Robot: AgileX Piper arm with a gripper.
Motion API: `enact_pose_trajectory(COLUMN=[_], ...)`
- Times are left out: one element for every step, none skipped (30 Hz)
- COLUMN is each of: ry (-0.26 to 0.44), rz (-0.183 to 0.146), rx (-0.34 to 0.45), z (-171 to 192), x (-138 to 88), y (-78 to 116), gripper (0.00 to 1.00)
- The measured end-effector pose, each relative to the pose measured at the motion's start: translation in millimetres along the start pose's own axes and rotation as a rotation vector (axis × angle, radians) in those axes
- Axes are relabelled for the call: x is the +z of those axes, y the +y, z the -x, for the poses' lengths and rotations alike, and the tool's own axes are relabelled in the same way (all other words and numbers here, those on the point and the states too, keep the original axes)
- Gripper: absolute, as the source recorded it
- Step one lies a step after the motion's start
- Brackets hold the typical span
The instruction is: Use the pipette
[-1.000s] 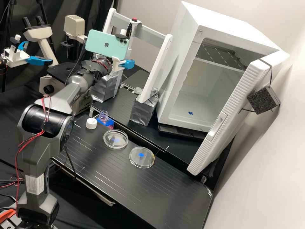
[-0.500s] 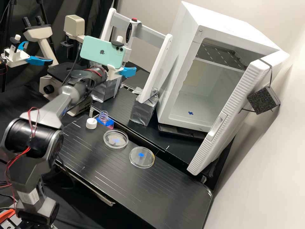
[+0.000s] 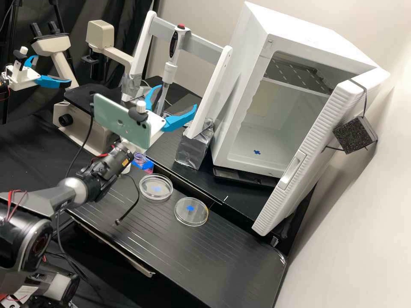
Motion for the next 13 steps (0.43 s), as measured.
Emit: enact_pose_trajectory(ry=[0.021, 0.027, 0.03, 0.029, 0.028, 0.028, 0.019, 0.016, 0.004, -0.007, -0.016, -0.025, -0.036], rz=[-0.019, -0.033, -0.042, -0.049, -0.058, -0.071, -0.088, -0.099, -0.108, -0.115, -0.121, -0.121, -0.125], rx=[-0.012, -0.015, -0.028, -0.039, -0.056, -0.074, -0.078, -0.089, -0.097, -0.107, -0.111, -0.114, -0.119], z=[4.8, 8.2, 12.1, 14.6, 17.7, 19.5, 20.7, 21.5, 22.3, 23.8, 24.9, 25.9, 26.7], x=[3.7, 7.6, 11.3, 13.9, 18.0, 20.4, 23.5, 25.6, 28.5, 31.1, 33.2, 35.2, 37.7], y=[-2.2, -2.2, -3.2, -4.1, -5.6, -7.5, -7.9, -9.2, -10.7, -12.5, -13.1, -13.9, -15.1], gripper=[1.0, 1.0, 1.0, 1.0, 1.0, 1.0, 1.0, 1.0, 1.0, 1.0, 1.0, 1.0, 1.0])
